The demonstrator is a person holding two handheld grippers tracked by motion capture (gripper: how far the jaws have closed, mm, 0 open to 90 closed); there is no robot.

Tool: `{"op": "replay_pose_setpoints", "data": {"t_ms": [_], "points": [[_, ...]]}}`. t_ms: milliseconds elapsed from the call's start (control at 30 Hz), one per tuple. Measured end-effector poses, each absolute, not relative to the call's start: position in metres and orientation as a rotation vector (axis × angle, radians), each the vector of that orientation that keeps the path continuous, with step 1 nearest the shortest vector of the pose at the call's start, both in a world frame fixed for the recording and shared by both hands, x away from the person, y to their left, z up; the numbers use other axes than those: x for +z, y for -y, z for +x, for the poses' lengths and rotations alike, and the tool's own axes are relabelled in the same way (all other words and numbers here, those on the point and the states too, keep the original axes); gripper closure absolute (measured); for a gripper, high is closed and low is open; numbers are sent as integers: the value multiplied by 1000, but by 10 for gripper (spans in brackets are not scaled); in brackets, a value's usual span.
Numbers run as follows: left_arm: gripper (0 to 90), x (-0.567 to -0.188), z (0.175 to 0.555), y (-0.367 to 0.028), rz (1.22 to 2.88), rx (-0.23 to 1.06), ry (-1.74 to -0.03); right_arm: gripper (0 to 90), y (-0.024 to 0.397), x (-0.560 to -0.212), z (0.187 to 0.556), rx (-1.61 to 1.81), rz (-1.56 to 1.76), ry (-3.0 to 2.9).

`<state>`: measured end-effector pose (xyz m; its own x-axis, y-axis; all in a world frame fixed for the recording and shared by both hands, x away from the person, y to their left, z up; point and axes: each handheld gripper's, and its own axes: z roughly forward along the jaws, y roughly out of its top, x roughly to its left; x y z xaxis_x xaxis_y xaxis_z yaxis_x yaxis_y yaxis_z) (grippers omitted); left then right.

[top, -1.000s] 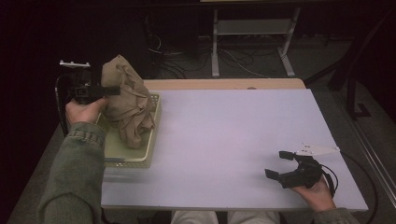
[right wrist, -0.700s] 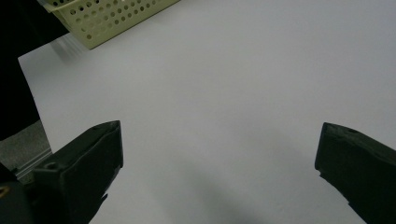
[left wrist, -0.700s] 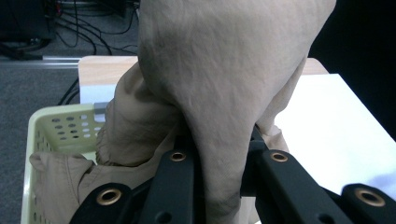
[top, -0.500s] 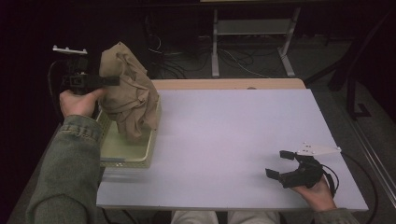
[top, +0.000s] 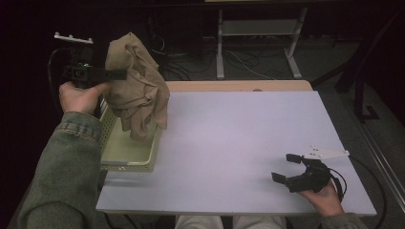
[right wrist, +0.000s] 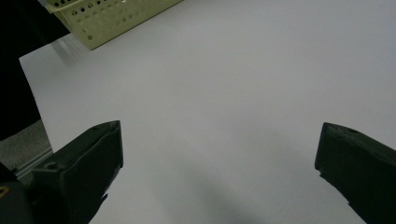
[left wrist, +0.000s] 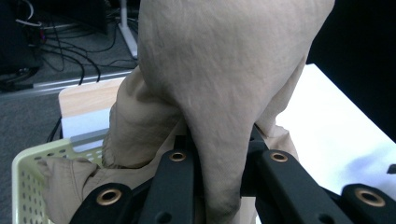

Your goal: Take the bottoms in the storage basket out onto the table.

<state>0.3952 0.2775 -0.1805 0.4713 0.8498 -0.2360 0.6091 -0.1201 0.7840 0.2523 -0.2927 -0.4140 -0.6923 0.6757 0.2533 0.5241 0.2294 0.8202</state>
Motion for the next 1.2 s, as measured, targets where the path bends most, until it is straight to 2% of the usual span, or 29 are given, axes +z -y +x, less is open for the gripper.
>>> {"op": "replay_pose_setpoints", "data": {"t_ms": [1200], "points": [[791, -147, 396, -195, 1978, 266, -944, 7, 293, -414, 252, 1468, 1143, -2329]]}}
